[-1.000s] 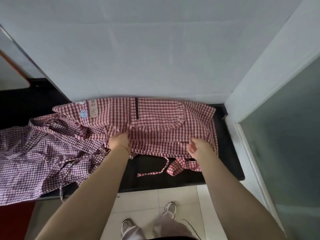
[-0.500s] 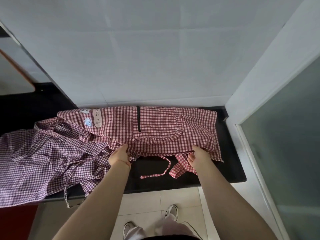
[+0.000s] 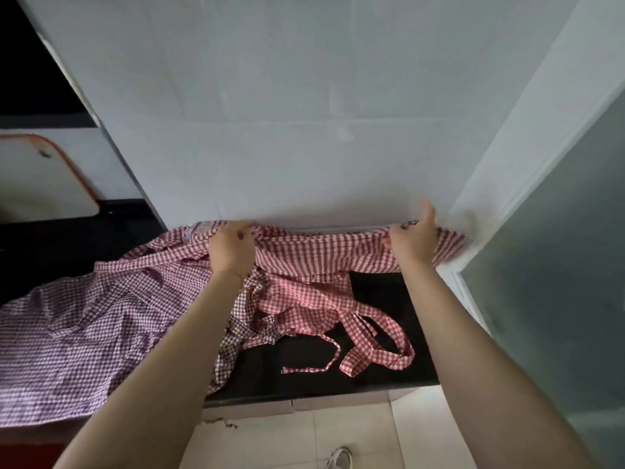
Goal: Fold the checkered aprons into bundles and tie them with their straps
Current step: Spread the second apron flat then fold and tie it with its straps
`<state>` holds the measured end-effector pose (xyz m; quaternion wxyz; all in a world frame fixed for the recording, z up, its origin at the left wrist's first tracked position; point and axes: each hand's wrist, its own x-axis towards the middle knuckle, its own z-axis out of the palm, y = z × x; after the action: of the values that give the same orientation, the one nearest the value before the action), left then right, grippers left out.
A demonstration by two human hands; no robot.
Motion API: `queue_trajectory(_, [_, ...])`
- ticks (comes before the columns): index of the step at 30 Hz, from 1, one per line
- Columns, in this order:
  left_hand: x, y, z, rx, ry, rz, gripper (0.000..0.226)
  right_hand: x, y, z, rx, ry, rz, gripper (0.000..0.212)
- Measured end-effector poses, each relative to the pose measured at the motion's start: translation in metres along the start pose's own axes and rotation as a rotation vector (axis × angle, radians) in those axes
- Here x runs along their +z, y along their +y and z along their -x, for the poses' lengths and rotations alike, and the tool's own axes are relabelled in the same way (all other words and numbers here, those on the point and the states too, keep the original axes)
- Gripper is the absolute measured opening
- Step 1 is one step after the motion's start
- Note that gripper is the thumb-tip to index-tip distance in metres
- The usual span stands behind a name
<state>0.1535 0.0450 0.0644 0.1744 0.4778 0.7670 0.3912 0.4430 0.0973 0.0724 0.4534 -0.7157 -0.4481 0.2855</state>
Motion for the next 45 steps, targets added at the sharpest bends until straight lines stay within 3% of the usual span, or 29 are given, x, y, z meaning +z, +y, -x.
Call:
queue_trajectory(2, [-0.011,0.001,-0.006,0.070,-0.096,-0.100,0.038,-0.010,-0.021,0.003,-0.108,-0.115,0.164,0.019])
queue_trajectory(6, [-0.022,-0.012,-0.001,0.149,-0.170,-0.263,0.036,-0.018,-0.043,0.012,-0.214,-0.256,0.404,0.025])
queue_trajectory(12, [-0.052,-0.015,0.007,0.043,0.123,-0.096,0.030,-0.018,-0.068,0.033,-0.408,-0.137,0.379,0.027])
queue_trajectory(17, [-0.104,0.027,-0.023,0.240,0.341,0.033,0.025,-0.014,-0.089,0.048,-0.474,-0.056,0.295,0.031])
queue_trajectory(21, [-0.134,0.053,-0.033,0.427,0.539,-0.133,0.021,-0.012,-0.101,0.052,-0.512,0.081,0.293,0.025])
queue_trajectory(25, [-0.141,0.043,-0.029,0.235,0.304,-0.250,0.026,-0.014,-0.107,0.058,-0.561,0.178,0.388,0.017])
queue_trajectory(29, [-0.138,0.018,-0.029,0.240,0.152,-0.132,0.022,-0.018,-0.115,0.063,-0.675,0.213,0.485,0.014])
queue_trajectory(33, [-0.141,0.005,-0.025,0.128,0.029,0.077,0.020,-0.021,-0.122,0.058,-0.574,0.025,0.516,0.017])
queue_trajectory(38, [-0.169,0.011,-0.045,0.230,-0.194,-0.292,0.019,-0.028,-0.130,0.056,-0.322,-0.240,0.753,0.022])
queue_trajectory(42, [-0.185,0.049,-0.058,0.325,-0.486,-0.466,0.015,-0.041,-0.133,0.051,-0.040,-0.593,0.909,0.023])
queue_trajectory(45, [-0.143,0.047,-0.063,0.304,-0.585,-0.571,0.017,-0.039,-0.117,0.035,-0.045,-0.634,1.128,0.028])
